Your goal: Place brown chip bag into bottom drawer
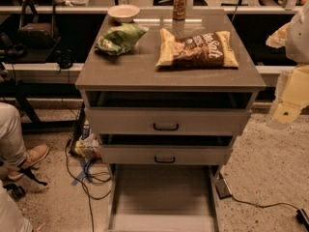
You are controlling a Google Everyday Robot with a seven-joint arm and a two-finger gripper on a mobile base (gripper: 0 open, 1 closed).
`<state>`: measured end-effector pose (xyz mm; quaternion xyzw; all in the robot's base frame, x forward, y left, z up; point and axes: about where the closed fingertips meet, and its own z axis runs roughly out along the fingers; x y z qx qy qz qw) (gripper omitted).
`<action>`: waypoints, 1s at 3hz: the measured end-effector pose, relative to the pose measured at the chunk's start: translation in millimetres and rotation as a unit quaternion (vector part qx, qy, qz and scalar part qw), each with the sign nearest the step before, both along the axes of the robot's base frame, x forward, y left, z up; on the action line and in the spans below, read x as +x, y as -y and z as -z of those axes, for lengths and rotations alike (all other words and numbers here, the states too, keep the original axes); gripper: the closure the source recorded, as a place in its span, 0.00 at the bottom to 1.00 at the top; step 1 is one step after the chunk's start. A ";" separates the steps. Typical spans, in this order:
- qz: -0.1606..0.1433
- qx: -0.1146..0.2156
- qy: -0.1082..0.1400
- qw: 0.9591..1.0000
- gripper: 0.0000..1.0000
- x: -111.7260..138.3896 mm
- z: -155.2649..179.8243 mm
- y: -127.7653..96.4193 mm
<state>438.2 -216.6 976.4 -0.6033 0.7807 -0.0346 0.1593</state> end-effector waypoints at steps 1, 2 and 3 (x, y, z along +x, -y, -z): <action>0.000 0.000 0.000 1.000 0.00 0.0 0.0 0.0; 0.026 0.024 0.037 0.999 0.00 31.4 -9.7 18.4; 0.082 0.066 0.094 0.990 0.00 100.3 -19.6 49.4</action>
Offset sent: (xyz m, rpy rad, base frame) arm 0.0903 -0.0577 0.0269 0.1383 -0.2016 -0.1538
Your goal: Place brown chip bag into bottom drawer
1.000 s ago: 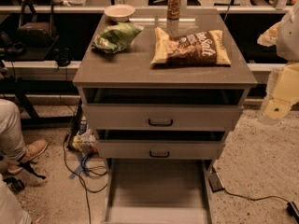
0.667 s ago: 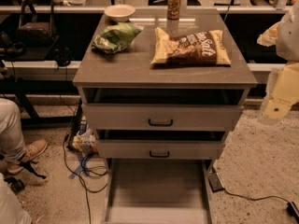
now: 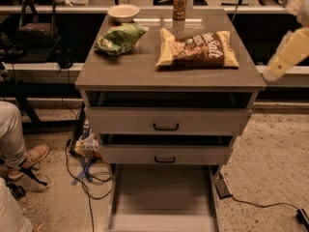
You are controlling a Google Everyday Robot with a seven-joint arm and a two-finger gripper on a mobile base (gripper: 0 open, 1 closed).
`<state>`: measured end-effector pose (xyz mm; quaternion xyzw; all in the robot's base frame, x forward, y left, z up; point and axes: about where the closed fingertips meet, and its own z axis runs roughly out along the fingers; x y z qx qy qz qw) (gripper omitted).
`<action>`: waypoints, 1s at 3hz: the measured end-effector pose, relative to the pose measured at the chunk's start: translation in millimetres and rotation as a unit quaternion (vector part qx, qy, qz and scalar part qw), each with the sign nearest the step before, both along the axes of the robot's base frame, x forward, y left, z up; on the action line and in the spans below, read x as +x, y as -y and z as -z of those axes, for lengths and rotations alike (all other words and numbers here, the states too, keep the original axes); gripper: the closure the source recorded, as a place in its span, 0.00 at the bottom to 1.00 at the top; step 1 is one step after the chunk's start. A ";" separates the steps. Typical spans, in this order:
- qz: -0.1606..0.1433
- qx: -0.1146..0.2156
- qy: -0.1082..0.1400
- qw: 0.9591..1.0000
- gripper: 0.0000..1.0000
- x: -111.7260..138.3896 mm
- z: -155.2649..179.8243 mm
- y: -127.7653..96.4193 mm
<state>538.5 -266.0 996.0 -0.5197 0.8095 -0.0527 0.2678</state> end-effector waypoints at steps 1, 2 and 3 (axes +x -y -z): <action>0.060 0.025 0.031 0.997 0.00 92.0 8.7 24.9; 0.064 0.032 0.049 0.996 0.00 107.4 -3.0 30.6; 0.063 0.032 0.051 0.996 0.00 106.2 -5.4 30.0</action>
Offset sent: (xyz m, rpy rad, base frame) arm 0.0731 -0.0217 -0.0085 0.0427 -0.0478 -0.0987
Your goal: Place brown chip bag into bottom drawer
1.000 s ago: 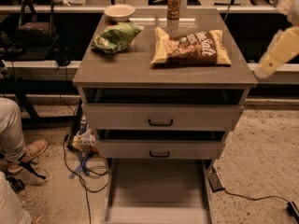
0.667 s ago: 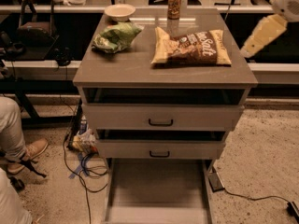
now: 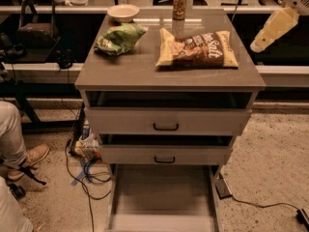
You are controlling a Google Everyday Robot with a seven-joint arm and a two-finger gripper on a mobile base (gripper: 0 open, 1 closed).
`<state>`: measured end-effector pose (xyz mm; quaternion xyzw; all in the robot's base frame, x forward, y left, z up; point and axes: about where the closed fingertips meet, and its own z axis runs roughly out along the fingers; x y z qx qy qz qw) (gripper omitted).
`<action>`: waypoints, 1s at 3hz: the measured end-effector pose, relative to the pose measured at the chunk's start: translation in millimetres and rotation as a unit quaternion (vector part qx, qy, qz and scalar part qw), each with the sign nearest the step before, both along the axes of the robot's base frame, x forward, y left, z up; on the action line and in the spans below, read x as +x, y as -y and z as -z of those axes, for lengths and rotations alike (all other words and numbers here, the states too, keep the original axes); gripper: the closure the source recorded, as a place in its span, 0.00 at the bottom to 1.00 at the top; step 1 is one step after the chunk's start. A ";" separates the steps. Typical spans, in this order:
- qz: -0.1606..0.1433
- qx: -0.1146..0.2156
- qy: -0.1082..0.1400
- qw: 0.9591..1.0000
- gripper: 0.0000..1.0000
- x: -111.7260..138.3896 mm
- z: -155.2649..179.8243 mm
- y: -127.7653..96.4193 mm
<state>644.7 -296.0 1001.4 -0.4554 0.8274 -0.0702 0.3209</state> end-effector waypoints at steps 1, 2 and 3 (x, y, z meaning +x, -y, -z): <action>-0.008 0.006 -0.004 1.000 0.00 8.6 21.9 -22.8; -0.012 0.016 -0.002 1.000 0.00 27.5 57.1 -67.2; 0.016 0.065 -0.012 0.998 0.00 62.2 100.6 -107.6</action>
Offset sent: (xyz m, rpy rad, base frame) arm 0.0529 0.1255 -0.1033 0.0639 -0.0130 0.0218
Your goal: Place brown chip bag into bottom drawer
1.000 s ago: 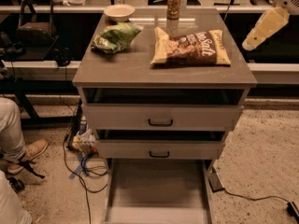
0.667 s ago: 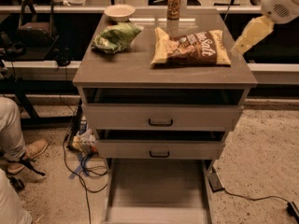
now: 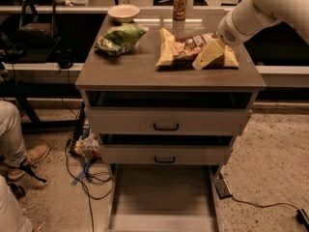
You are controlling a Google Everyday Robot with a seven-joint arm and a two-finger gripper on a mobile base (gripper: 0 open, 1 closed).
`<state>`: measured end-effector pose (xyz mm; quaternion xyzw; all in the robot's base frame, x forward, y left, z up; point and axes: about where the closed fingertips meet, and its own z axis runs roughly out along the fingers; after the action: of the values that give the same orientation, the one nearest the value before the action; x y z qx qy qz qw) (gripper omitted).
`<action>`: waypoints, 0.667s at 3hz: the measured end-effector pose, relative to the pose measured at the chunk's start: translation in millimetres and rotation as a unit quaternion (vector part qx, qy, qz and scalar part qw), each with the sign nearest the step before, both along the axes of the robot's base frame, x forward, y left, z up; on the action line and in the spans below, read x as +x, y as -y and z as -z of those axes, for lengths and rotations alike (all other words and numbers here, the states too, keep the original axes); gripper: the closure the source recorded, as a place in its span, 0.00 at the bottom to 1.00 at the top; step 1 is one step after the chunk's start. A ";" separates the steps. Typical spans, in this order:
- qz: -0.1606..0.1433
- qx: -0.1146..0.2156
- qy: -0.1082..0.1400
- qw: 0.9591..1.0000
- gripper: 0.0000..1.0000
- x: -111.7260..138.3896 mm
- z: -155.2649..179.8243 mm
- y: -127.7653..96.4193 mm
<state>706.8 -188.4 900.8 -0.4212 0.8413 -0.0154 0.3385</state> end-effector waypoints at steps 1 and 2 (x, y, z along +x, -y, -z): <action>0.033 0.041 -0.007 0.999 0.00 28.2 20.0 -9.5; 0.041 0.059 -0.012 0.997 0.00 43.0 32.4 -23.1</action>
Offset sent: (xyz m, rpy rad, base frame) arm 0.0607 0.0374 -0.0423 0.1635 0.0295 -0.1059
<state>749.8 -165.3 868.4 -0.3656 0.8614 0.0255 0.3516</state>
